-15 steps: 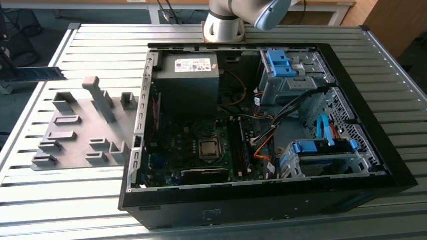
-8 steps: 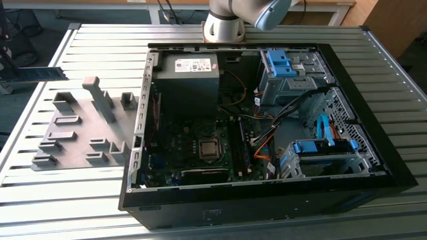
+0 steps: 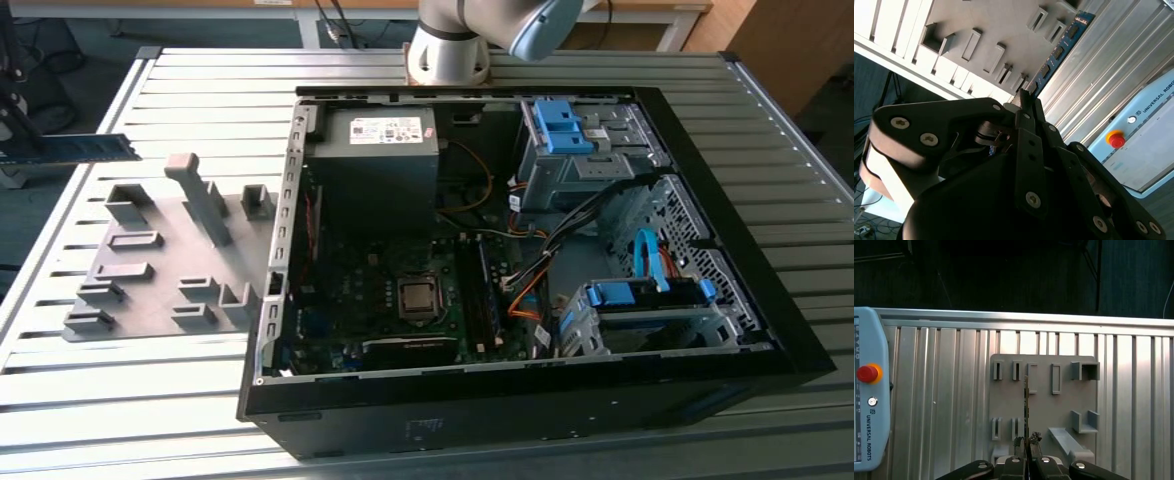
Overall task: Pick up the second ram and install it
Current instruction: 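Pick up the second ram and move it above second insertion slot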
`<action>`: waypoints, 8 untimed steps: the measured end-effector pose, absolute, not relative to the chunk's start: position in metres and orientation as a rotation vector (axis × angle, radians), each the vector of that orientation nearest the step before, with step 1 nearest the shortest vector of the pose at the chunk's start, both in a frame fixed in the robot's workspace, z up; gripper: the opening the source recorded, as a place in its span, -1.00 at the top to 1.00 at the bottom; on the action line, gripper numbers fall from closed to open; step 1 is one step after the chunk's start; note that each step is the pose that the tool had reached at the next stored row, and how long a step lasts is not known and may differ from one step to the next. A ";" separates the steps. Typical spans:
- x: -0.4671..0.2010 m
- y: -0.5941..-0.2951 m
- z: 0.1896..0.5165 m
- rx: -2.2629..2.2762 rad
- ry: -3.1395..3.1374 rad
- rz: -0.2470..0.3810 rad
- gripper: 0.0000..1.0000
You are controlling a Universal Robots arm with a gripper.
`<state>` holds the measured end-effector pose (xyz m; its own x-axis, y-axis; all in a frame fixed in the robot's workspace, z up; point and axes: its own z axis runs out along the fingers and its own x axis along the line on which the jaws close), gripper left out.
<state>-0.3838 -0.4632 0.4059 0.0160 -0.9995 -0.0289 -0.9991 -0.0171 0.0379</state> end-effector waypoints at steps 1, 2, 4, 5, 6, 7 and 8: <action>-0.383 -0.463 0.406 2.234 -2.198 -0.074 0.72; -0.382 -0.463 0.406 2.234 -2.198 -0.074 0.72; -0.380 -0.463 0.406 2.234 -2.198 -0.074 0.72; -0.380 -0.463 0.406 2.234 -2.198 -0.074 0.72; -0.379 -0.463 0.406 2.234 -2.198 -0.074 0.72; -0.378 -0.463 0.406 2.234 -2.198 -0.074 0.72; -0.378 -0.463 0.406 2.234 -2.198 -0.074 0.72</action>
<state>-0.3776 -0.4631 0.4058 0.0160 -0.9995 -0.0289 -0.9991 -0.0171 0.0378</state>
